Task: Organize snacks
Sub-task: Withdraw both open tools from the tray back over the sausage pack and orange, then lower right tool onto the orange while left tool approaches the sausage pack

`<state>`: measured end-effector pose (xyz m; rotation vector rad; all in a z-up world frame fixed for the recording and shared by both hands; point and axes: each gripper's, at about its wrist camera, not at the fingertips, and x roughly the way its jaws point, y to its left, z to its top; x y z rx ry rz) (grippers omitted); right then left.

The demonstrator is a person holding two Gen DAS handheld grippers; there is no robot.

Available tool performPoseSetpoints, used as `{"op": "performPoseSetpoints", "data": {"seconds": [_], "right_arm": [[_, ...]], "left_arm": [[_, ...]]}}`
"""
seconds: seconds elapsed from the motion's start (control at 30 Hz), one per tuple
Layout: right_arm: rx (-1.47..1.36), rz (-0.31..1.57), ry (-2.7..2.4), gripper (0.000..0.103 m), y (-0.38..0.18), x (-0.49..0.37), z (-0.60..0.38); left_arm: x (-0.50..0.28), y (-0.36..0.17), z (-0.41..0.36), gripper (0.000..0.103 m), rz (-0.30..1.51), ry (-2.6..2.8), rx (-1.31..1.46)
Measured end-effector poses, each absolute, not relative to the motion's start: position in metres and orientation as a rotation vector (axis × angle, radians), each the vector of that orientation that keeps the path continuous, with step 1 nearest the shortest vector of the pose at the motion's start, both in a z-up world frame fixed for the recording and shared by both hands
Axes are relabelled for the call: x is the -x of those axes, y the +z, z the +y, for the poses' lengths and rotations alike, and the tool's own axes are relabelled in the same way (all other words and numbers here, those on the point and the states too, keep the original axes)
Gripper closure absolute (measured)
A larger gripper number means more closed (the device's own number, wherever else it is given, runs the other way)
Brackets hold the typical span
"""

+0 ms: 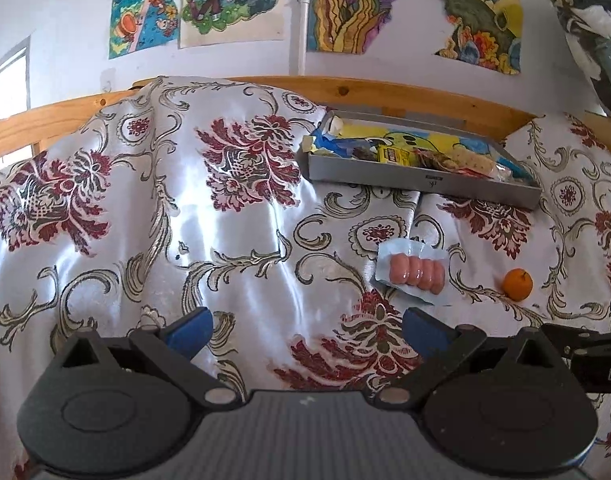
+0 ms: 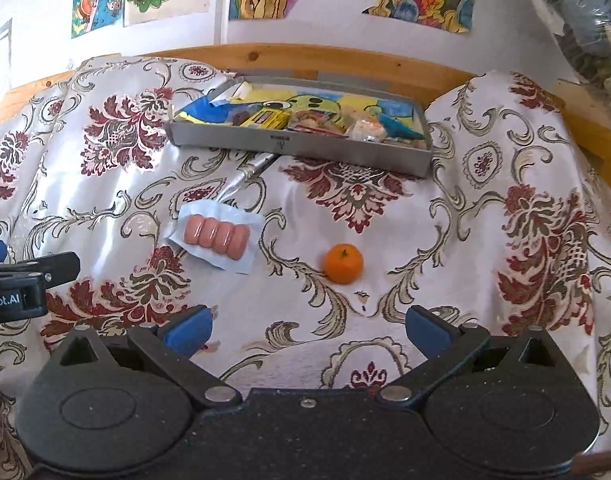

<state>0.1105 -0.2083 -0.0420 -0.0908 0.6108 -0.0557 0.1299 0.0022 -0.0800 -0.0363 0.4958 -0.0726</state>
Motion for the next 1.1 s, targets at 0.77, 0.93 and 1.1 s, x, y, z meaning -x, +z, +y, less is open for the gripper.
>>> {"op": "performPoseSetpoints", "data": {"seconds": [0.77,0.93,1.1], "right_arm": [[0.261,0.623,0.089,0.001,-0.031,-0.179,-0.223],[0.337,0.649,0.106,0.001,-0.039,-0.201,-0.242],[0.34,0.74,0.105,0.001,-0.048,-0.223,-0.254]], "left_arm": [[-0.196,-0.076,-0.02,0.001,0.543,-0.225,-0.115],[-0.226,-0.072,-0.038,0.001,0.513,-0.346,-0.227],[-0.25,-0.067,-0.065,0.001,0.483,-0.549,-0.384]]}}
